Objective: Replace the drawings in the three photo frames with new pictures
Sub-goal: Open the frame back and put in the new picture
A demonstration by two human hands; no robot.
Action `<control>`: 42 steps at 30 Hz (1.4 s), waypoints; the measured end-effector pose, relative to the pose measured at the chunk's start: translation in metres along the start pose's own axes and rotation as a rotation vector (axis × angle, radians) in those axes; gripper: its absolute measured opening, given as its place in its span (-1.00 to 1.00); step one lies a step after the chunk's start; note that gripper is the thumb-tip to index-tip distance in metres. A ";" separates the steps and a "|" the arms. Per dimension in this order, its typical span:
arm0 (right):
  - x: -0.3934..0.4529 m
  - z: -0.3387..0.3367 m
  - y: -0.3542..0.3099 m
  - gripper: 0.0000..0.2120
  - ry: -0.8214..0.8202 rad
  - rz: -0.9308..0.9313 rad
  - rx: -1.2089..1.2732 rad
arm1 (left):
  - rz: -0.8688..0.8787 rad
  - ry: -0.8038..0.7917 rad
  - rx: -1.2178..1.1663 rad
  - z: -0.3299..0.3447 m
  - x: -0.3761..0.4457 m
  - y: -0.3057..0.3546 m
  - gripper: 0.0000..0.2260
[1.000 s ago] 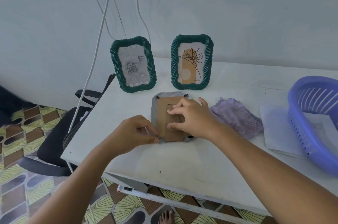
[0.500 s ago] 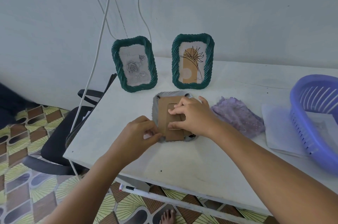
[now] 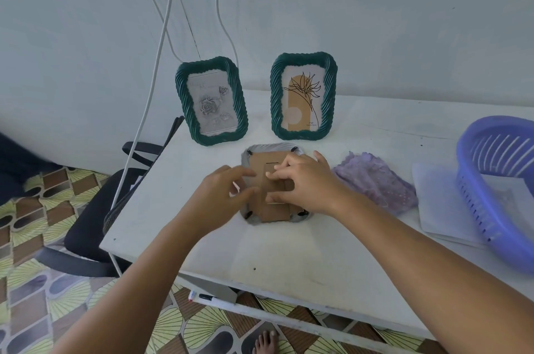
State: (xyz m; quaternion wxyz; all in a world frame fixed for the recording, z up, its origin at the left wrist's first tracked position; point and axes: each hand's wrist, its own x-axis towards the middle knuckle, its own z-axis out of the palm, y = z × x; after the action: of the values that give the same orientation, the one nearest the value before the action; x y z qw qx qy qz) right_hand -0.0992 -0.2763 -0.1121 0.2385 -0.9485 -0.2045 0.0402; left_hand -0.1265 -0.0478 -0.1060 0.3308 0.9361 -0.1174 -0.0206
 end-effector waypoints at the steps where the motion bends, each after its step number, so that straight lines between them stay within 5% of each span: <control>1: 0.000 -0.001 0.001 -0.43 -0.005 -0.003 -0.004 | -0.016 -0.014 -0.008 0.000 0.007 0.002 -0.76; 8: -0.005 -0.004 0.007 -0.46 -0.033 -0.008 0.060 | -0.087 -0.094 0.003 0.007 0.027 0.002 -0.52; 14: -0.013 -0.026 0.019 -0.76 -0.116 -0.018 0.145 | -0.134 -0.151 0.032 0.007 0.035 0.003 -0.48; 20: -0.017 -0.035 0.020 -0.62 -0.235 -0.003 0.124 | -0.176 -0.177 0.016 0.006 0.039 0.006 -0.48; 37: -0.020 -0.025 0.029 -0.82 -0.269 -0.019 0.277 | -0.196 -0.185 -0.010 0.003 0.036 0.016 -0.48; 42: -0.024 -0.030 0.027 -0.81 -0.050 0.048 0.406 | -0.180 -0.094 0.028 0.004 0.031 0.013 -0.44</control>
State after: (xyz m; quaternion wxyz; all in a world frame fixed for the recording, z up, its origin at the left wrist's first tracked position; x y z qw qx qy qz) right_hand -0.1059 -0.3203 -0.0989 0.4186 -0.8842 -0.1755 0.1100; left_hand -0.0999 -0.0670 -0.0995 0.3088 0.9454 -0.0487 -0.0924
